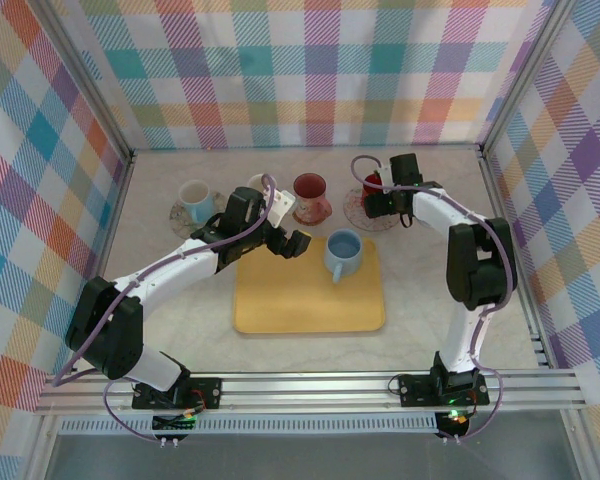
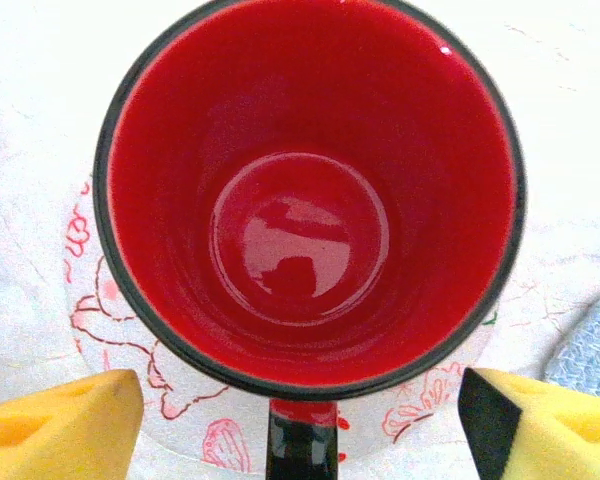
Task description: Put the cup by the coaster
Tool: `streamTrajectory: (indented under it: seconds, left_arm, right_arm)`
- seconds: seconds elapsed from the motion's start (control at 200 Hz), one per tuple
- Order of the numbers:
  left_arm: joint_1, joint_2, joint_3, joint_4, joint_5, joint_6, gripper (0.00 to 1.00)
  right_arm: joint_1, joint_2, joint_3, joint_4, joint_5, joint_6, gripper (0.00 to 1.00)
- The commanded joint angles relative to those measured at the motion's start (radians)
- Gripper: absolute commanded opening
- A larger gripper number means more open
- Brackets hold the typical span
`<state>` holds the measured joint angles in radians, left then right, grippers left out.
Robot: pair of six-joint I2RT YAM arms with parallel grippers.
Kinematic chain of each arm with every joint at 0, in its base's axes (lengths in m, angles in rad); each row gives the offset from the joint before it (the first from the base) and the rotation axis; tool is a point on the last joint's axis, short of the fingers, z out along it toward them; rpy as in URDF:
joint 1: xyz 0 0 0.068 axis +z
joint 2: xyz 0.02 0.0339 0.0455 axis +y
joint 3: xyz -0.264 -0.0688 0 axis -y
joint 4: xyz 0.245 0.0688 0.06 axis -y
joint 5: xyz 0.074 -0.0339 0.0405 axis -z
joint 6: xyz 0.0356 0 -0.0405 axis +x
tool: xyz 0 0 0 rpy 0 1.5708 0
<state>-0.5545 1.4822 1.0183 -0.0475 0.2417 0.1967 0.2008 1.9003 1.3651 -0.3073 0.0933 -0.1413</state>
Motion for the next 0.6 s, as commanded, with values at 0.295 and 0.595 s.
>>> streamTrajectory:
  seconds: [0.295,0.595]
  left_arm:
    - [-0.008,-0.035,0.059,0.007,-0.003,0.011,1.00]
    - [-0.008,-0.091,0.070,-0.005,-0.015,0.008,1.00]
  right_arm:
    - [-0.006,-0.150,-0.020,-0.035,-0.018,0.022,0.99]
    - [0.002,-0.260,-0.003,-0.137,-0.062,0.066,0.99]
